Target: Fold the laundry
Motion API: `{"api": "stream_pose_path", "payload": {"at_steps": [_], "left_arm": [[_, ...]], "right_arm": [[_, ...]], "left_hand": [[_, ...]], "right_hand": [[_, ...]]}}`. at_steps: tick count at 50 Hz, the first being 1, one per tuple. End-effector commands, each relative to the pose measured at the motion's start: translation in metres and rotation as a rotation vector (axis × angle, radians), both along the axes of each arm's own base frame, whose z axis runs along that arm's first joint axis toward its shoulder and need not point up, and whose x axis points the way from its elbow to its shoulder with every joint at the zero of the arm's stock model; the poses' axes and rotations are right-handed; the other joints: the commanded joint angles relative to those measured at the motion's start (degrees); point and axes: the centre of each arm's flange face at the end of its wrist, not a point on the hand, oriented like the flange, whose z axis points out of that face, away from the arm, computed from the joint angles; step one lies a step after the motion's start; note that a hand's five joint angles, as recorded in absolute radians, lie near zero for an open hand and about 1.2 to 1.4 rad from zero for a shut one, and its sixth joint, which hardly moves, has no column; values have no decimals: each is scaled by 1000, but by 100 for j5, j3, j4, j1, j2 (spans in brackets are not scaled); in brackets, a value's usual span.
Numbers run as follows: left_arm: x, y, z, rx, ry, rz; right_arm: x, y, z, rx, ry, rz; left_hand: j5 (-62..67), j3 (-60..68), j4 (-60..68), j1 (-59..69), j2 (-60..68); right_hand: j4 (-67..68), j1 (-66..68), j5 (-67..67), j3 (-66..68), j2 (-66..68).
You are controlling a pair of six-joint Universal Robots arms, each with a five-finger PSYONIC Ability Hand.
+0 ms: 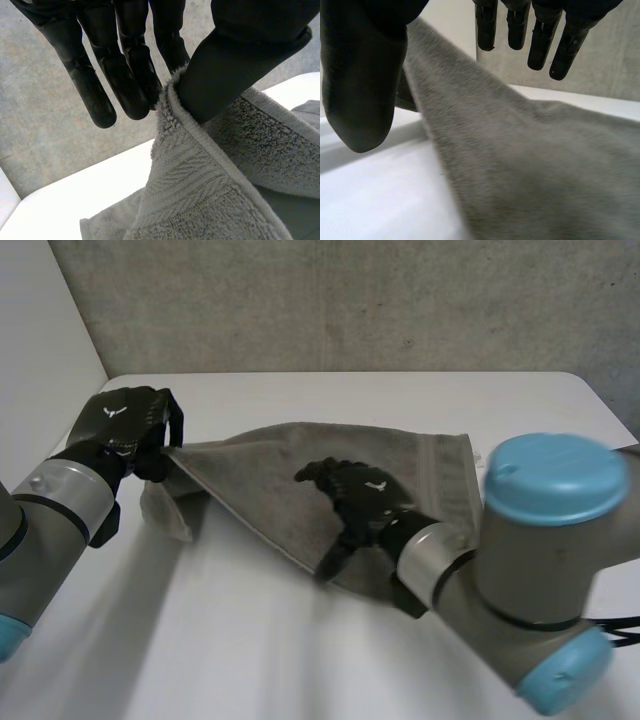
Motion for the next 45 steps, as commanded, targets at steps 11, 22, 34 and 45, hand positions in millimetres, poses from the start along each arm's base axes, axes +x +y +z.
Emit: {"api": "stream_pose_path", "payload": {"at_steps": [11,22,34,45], "left_arm": [[-4,2,3,9,44,-6],[1,-5,10,17,125,20],[19,-18,7,25,127,82],[28,-25,-4,56,116,115]], "right_arm": [[45,2,-69,12,45,-63],[35,-17,-85,-53,53,-190],[-59,-89,-69,-172,223,-428],[-109,-86,-50,-141,202,-404]], "left_hand": [[1174,1027,1018,1245,1024],[1174,1027,1018,1245,1024],[1174,1027,1018,1245,1024],[1174,1027,1018,1245,1024]], "right_hand": [[-541,-350,-367,-400,-461],[-436,-244,-262,-295,-356],[1939,2130,2113,2079,2018],[3098,3289,3272,3239,3178]]}}
